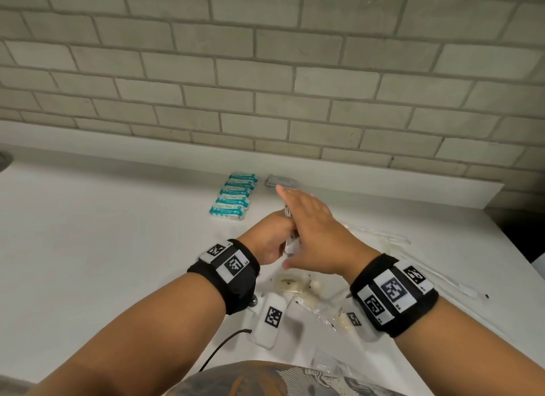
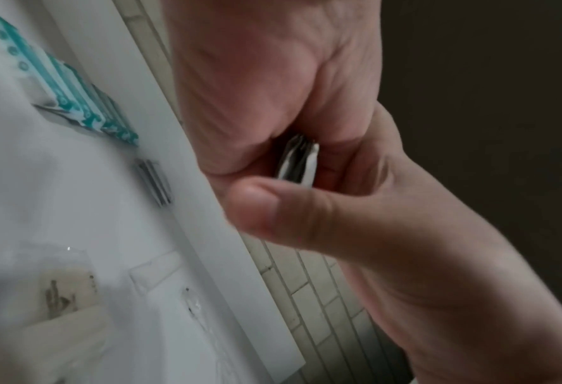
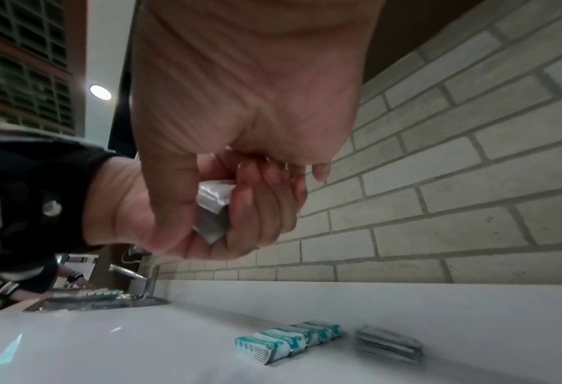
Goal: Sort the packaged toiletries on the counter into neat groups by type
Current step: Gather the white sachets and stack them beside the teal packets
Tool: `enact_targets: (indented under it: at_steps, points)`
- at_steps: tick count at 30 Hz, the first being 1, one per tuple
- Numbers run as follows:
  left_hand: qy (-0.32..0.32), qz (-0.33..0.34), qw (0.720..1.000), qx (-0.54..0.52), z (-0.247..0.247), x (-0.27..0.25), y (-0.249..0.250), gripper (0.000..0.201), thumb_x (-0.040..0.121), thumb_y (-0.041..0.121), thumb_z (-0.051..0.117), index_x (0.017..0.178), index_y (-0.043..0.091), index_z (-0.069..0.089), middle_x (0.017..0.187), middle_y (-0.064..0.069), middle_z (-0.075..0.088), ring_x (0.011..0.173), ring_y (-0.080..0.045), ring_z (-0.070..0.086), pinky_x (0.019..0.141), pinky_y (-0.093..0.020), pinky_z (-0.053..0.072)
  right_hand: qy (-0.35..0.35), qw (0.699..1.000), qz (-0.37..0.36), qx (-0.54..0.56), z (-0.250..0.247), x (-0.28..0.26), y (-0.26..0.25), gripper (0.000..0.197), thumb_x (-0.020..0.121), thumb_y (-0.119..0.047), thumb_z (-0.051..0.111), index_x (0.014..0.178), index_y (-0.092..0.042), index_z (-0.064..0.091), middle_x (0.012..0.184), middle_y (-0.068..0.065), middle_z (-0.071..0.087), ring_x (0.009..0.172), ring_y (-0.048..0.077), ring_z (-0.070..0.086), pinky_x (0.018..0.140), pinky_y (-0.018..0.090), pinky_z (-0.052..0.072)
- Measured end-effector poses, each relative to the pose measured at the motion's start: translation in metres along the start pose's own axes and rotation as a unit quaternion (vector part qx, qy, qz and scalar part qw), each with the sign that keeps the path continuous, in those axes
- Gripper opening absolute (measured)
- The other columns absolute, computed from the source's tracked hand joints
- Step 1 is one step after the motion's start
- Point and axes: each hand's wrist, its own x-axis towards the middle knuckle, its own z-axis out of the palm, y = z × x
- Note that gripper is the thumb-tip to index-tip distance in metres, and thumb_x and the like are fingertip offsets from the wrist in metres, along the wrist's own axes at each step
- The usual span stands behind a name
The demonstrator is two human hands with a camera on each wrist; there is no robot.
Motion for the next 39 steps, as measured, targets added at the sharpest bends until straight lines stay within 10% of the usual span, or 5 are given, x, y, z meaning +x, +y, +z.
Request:
enact_targets:
  at_steps: [16, 22, 29, 35, 39]
  points:
    - [0.08, 0.0, 0.991, -0.104, -0.015, -0.006, 0.009, 0.017, 0.093, 0.006, 0.05, 0.083, 0.01, 0.062, 0.069, -0.009, 0.059, 0.066, -0.02, 0.064, 0.067, -0.034, 0.053, 0.026, 0.996, 0.024, 0.082, 0.012, 0.016, 0.001, 0.12, 0.063, -0.042, 0.085, 0.151, -0.038, 0.003, 0.148, -0.009, 0.026, 0.134, 0.01, 0.03, 0.112, 0.031, 0.03]
    - [0.145, 0.083, 0.965, -0.2, -0.044, 0.011, 0.003, 0.01, 0.096, 0.015, 0.053, 0.089, 0.014, 0.06, 0.073, -0.005, 0.067, 0.088, -0.023, 0.064, 0.086, -0.035, 0.051, 0.008, 0.896, 0.228, 0.381, 0.024, 0.032, 0.009, 0.037, 0.093, -0.048, 0.051, 0.125, -0.029, 0.053, 0.105, 0.001, 0.064, 0.092, 0.017, 0.066, 0.089, 0.041, 0.055]
    - [0.11, 0.048, 0.972, -0.202, -0.049, 0.041, -0.006, 0.022, 0.1, 0.02, 0.044, 0.084, 0.014, 0.059, 0.086, -0.006, 0.072, 0.071, -0.018, 0.067, 0.041, -0.02, 0.044, -0.01, 0.754, 0.265, 0.601, 0.043, 0.064, 0.026, 0.019, 0.093, -0.014, 0.06, 0.104, 0.001, 0.065, 0.08, 0.012, 0.07, 0.064, 0.02, 0.064, 0.059, 0.027, 0.058]
    - [0.168, 0.006, 0.985, 0.036, -0.089, 0.087, -0.008, 0.07, 0.079, 0.042, 0.07, 0.136, 0.013, 0.042, 0.124, -0.001, 0.055, 0.114, -0.019, 0.053, 0.101, -0.036, 0.043, -0.049, 0.791, 0.327, 0.515, 0.054, 0.101, 0.08, 0.014, 0.091, -0.012, 0.062, 0.095, 0.002, 0.063, 0.074, 0.017, 0.066, 0.055, 0.018, 0.063, 0.056, 0.027, 0.058]
    - [0.118, 0.05, 0.895, 0.428, -0.111, 0.117, 0.018, 0.068, 0.083, 0.03, 0.071, 0.143, 0.016, 0.04, 0.144, -0.004, 0.044, 0.131, -0.022, 0.043, 0.107, -0.032, 0.036, -0.105, 0.842, 0.361, 0.387, 0.059, 0.129, 0.114, 0.011, 0.091, -0.012, 0.064, 0.09, -0.001, 0.063, 0.07, 0.018, 0.065, 0.052, 0.019, 0.064, 0.055, 0.029, 0.057]
